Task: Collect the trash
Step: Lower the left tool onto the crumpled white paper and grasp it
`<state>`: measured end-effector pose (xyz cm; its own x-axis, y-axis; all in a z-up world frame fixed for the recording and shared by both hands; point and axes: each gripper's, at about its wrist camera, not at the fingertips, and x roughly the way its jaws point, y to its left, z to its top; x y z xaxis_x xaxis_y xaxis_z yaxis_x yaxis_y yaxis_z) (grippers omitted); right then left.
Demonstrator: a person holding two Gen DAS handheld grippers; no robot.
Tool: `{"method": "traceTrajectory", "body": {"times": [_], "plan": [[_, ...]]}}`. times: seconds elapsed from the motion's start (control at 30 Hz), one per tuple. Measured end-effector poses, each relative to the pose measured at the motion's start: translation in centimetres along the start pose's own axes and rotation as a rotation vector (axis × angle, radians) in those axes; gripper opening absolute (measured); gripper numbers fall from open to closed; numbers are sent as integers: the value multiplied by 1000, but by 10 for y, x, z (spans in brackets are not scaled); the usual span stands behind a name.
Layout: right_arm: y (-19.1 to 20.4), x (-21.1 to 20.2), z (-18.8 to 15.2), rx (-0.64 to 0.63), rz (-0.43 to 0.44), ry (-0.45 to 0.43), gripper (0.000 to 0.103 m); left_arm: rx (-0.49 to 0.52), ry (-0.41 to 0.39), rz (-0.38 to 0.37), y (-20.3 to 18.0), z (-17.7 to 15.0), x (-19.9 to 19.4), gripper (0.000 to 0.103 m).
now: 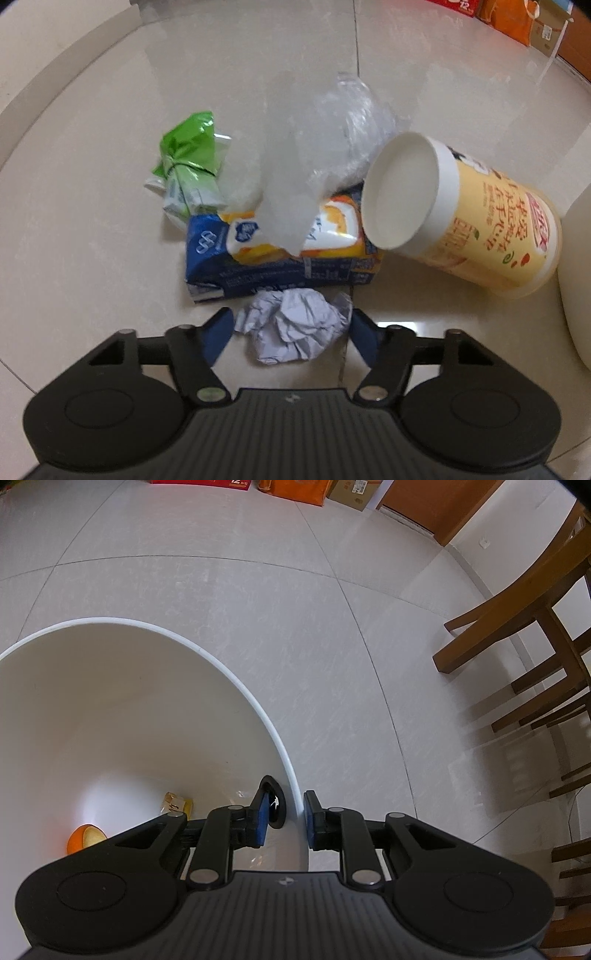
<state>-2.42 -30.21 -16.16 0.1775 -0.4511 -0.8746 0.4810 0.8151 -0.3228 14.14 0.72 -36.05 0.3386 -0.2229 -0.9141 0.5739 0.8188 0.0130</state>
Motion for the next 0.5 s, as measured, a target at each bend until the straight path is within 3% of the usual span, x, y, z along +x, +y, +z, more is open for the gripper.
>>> {"method": "traceTrajectory", "body": {"times": [0.17,0.5], "plan": [[0,0,1,0,0,1,23,3,-5,-17,2,2,-3,51],[-1,1,1,5,1,1,23,42,11,-40,8,13,-11,48]]}}
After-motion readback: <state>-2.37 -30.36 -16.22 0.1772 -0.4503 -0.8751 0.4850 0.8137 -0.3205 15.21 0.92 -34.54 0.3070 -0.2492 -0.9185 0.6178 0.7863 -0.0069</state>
